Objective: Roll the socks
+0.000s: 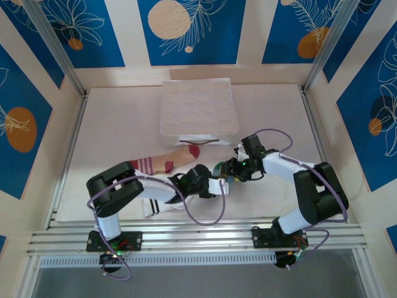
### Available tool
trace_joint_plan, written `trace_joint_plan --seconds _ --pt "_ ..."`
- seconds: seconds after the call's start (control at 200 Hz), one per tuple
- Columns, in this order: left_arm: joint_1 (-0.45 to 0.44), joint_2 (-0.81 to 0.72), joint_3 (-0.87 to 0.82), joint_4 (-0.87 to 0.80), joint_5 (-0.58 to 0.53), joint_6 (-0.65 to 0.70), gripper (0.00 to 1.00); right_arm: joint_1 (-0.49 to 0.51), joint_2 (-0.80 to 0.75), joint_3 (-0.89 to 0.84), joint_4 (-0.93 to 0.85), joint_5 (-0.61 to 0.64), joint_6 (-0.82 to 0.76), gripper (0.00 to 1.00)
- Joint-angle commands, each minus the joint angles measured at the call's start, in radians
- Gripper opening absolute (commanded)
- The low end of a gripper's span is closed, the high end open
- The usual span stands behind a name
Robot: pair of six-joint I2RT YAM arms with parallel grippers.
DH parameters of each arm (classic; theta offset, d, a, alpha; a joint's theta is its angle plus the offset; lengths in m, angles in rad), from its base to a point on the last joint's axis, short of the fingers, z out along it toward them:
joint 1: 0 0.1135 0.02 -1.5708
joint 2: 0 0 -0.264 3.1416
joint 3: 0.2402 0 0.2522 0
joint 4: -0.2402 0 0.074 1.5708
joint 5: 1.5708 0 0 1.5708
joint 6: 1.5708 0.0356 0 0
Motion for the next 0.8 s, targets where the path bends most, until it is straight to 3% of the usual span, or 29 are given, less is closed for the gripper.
trace_joint_plan --seconds 0.0,0.15,0.305,0.455,0.615,0.705,0.79 --pt "0.065 -0.001 0.047 -0.253 0.261 -0.108 0.04 -0.024 -0.067 -0.037 -0.071 -0.031 -0.018 0.59" --pt "0.133 0.017 0.133 -0.407 0.512 -0.196 0.03 -0.040 -0.113 -0.043 -0.074 -0.003 -0.037 0.62" --pt "0.177 0.071 0.238 -0.549 0.651 -0.267 0.05 -0.035 -0.078 -0.044 -0.044 -0.003 -0.036 0.62" --pt "0.223 0.150 0.339 -0.641 0.731 -0.381 0.07 -0.011 -0.019 -0.024 -0.018 -0.002 -0.029 0.62" --pt "0.275 0.215 0.366 -0.615 0.715 -0.522 0.09 0.015 0.019 -0.005 -0.015 0.014 -0.022 0.59" --pt "0.281 0.212 0.345 -0.563 0.669 -0.555 0.13 0.024 0.035 -0.004 -0.025 0.025 -0.018 0.48" --pt "0.268 0.189 0.322 -0.529 0.639 -0.539 0.22 0.027 0.054 -0.003 -0.043 0.045 -0.005 0.26"
